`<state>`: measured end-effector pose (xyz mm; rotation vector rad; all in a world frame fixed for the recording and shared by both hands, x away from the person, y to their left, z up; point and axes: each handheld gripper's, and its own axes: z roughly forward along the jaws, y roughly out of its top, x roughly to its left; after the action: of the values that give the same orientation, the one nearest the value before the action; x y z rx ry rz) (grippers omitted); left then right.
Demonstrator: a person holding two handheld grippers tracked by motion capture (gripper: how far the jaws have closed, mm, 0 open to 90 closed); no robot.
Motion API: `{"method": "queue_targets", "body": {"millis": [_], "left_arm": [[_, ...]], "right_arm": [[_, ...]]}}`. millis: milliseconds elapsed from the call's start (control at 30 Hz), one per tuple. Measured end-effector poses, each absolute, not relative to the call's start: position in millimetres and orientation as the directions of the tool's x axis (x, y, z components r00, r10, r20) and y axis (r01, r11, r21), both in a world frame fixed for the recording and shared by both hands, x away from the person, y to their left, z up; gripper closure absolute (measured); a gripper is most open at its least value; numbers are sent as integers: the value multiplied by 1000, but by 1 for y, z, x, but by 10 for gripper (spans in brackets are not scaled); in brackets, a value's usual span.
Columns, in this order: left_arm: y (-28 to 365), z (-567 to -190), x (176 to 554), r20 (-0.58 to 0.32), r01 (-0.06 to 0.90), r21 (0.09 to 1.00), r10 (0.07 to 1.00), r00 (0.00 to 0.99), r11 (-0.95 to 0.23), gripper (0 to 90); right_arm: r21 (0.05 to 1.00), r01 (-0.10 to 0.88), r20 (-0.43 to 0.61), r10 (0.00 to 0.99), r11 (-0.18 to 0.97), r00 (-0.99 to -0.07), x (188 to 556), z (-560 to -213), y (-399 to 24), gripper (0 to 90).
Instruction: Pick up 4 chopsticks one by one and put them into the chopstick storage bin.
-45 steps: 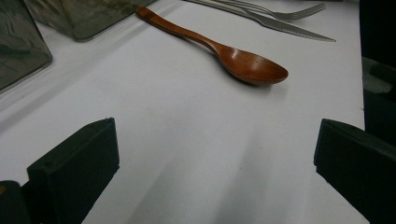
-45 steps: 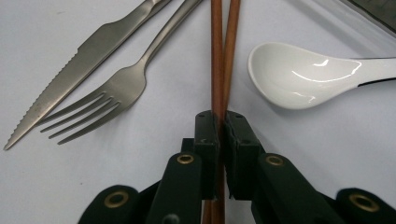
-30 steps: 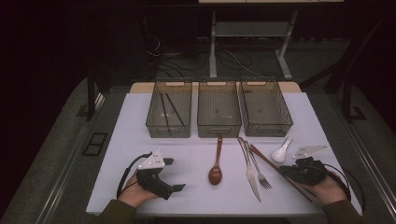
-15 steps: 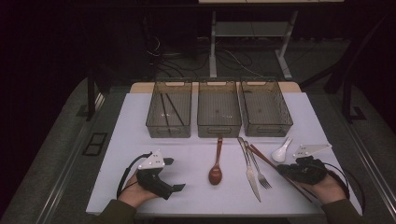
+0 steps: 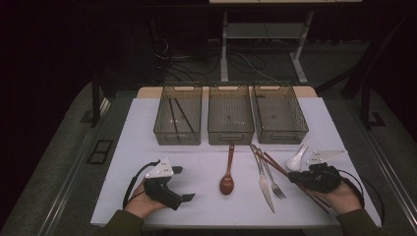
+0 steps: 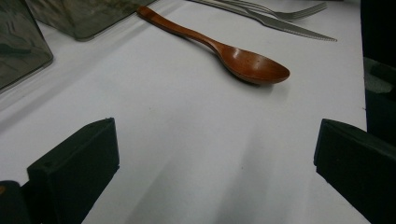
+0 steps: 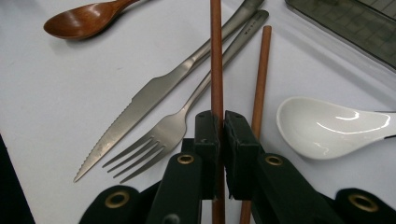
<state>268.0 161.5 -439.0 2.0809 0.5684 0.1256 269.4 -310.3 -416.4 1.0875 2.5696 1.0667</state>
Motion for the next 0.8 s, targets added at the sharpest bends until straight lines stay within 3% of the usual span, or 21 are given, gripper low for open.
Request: {"method": "queue_targets", "body": {"millis": [800], "left_arm": [[162,-439,268,-132,347,824,444,886,-448,0]], "right_arm": [[689,541,148,638,482,-756,274,-411,-290,845]]}}
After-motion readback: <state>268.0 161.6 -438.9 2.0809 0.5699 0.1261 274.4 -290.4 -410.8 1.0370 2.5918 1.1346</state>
